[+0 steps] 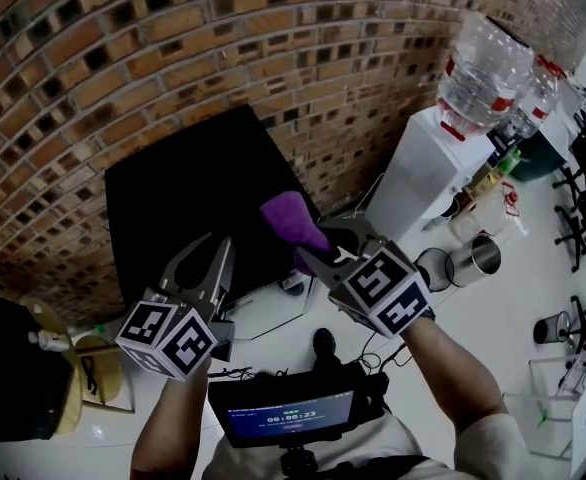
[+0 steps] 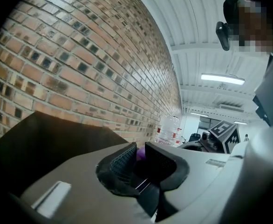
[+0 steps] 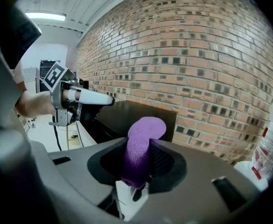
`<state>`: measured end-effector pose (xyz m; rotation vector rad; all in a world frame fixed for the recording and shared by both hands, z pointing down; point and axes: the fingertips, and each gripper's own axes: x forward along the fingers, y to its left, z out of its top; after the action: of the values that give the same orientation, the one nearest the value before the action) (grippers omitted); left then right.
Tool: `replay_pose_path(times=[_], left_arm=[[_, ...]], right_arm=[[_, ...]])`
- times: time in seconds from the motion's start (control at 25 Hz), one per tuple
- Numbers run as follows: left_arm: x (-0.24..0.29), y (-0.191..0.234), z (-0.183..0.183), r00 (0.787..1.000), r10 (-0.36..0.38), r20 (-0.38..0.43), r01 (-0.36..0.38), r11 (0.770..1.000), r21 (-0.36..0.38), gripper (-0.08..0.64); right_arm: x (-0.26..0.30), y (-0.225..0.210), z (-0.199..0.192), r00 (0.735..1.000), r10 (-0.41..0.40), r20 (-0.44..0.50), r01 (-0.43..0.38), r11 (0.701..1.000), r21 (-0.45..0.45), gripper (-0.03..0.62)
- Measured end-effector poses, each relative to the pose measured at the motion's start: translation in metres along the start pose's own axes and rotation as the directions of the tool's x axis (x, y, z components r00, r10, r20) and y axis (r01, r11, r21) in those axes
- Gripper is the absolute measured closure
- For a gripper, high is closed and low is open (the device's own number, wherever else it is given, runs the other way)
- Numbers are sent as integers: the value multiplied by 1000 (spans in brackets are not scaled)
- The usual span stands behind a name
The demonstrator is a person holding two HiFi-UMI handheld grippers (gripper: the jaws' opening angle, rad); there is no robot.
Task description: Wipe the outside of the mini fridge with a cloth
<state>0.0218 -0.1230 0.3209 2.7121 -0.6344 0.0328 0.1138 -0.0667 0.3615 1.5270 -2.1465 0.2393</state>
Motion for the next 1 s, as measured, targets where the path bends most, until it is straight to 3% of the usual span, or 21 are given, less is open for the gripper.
replay_pose_path(times=[0.6,1.0], left_arm=[[46,-12,0,1000,-5,-27,6,1000,29,498],[90,-3,1,998,20,-58,-15,996,89,499]], right_arm=[[-21,-48,-11,995,2,99,-12,994,105,468],[4,-110,-35,997,-40,68,31,991,133,469]])
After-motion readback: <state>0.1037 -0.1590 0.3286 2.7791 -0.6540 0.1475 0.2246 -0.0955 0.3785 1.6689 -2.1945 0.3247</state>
